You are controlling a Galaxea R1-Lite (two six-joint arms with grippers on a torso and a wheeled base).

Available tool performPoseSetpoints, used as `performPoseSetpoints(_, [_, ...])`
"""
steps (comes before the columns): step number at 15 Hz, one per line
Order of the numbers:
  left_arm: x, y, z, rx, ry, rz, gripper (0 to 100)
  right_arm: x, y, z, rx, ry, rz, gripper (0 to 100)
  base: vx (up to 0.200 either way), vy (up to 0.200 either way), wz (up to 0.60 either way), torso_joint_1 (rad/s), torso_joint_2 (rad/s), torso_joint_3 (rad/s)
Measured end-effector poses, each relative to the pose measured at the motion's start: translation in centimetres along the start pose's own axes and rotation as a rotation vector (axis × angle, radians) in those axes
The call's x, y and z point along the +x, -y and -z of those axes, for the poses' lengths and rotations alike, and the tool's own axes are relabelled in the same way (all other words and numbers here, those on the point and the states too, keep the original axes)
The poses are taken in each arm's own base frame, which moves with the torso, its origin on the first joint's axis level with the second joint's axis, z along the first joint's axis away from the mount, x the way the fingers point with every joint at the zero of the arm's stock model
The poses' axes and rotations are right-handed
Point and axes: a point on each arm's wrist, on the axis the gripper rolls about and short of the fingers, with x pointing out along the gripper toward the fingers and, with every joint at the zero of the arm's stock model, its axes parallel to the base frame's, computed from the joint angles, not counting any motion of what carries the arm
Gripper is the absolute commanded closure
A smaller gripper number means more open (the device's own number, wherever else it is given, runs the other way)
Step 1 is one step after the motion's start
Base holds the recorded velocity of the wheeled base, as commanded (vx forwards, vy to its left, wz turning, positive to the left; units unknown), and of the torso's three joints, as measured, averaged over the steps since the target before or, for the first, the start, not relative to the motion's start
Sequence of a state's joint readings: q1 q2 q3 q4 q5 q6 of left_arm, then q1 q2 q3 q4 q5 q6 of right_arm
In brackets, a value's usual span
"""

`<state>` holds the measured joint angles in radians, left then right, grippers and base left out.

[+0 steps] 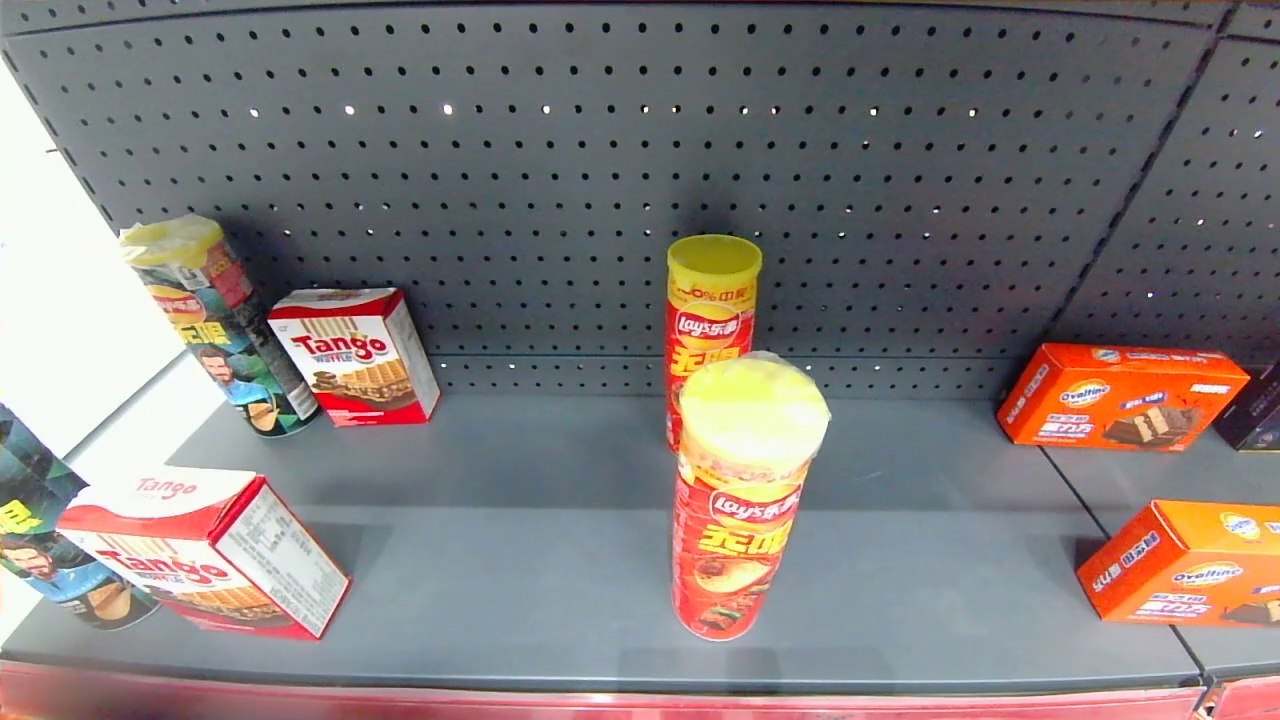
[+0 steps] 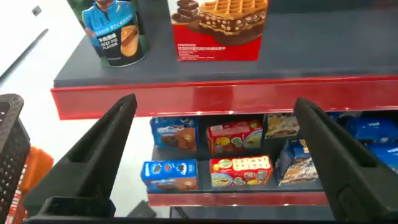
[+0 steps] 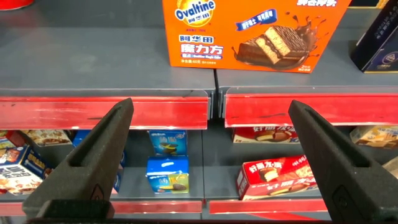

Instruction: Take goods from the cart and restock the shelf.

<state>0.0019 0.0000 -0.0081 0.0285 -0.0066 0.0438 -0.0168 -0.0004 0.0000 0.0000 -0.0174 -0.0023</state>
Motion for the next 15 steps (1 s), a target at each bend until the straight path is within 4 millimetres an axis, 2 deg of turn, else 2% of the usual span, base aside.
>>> performPoseSetpoints(3, [0.0,0.1,0.0,0.012,0.002,0.068,0,0.0,0.0,0.0,-0.002,0.0,-0.003,0,0.0,0.0,0.0,0.0,0.0,0.0])
performPoseSetpoints(9, [0.0,0.1,0.0,0.014,0.002,0.07,0,-0.1,-0.1,-0.3,0.005,0.006,-0.029,0,0.0,0.0,0.0,0.0,0.0,0.0])
performPoseSetpoints(12, [0.0,0.1,0.0,0.015,0.002,0.07,0,-0.2,-0.1,-4.2,0.066,0.037,-0.043,0,0.0,0.0,0.0,0.0,0.0,0.0])
performPoseSetpoints(15, [0.0,0.1,0.0,0.016,0.002,0.071,0,1.6,-0.2,-9.8,0.086,0.0,-0.14,0,0.0,0.0,0.0,0.0,0.0,0.0])
